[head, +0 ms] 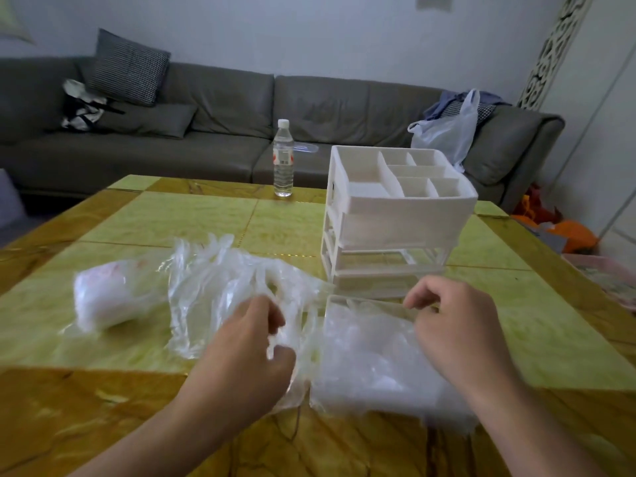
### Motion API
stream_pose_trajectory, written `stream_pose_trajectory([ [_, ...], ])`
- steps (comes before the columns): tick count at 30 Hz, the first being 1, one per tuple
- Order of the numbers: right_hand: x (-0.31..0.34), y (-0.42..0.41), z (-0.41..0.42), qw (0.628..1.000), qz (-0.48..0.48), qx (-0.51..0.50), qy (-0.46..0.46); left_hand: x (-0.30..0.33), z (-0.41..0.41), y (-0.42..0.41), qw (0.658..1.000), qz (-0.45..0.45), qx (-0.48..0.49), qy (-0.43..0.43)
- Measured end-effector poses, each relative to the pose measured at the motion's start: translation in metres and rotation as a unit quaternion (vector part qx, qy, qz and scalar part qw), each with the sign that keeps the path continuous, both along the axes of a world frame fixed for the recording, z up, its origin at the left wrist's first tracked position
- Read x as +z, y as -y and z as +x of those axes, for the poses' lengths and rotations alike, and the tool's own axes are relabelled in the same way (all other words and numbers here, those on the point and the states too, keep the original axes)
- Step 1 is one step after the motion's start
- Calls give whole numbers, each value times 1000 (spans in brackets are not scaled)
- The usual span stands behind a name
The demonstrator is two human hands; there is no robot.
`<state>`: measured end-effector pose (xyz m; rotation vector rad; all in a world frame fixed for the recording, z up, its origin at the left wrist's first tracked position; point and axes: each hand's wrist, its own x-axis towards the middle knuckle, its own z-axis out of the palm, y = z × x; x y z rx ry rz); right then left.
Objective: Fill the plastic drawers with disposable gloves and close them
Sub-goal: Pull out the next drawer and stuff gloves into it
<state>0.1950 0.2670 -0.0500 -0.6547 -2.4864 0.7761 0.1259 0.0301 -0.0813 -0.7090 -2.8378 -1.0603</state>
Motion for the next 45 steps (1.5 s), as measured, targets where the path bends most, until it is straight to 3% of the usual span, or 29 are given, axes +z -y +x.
stream_pose_trajectory([
  [2,-1,6,0,1000,-18,11,-17,-18,4,12,991,-125,-37,36],
  [4,-2,13,1,999,-25,31,-27,-33,3,16,979,-194,-64,4],
  [9,-7,36,-2,996,-32,75,-24,-38,-9,18,993,-114,-22,-24],
  [14,-13,69,-12,987,-7,125,-100,-13,-28,42,994,69,77,26],
  [16,-17,84,-17,980,-9,150,-130,5,-29,54,971,210,83,74],
  [18,-18,103,-20,972,-93,173,-129,21,-26,62,922,350,74,151],
  [20,-14,123,-25,930,-300,199,-70,31,-20,67,865,450,52,214],
  [22,-11,135,-31,831,-509,221,26,35,-15,72,819,510,22,261],
  [23,-9,140,-34,784,-576,223,58,37,-13,75,801,526,6,284],
  [25,-10,145,-40,739,-637,211,55,38,-10,81,783,531,-34,323],
  [28,-13,147,-50,750,-642,150,-51,40,-11,90,789,495,-94,352],
  [31,-9,141,-55,790,-592,101,-123,35,-19,103,778,487,-73,390],
  [36,-13,135,-51,863,-476,118,-121,34,-23,104,775,464,-28,428],
  [38,-14,141,-46,876,-446,149,-111,39,-16,96,805,423,-35,414],
  [41,-13,141,-43,881,-426,177,-109,33,-13,89,863,369,29,344],
  [45,-13,134,-45,881,-429,167,-110,30,-17,91,876,360,31,319],
])
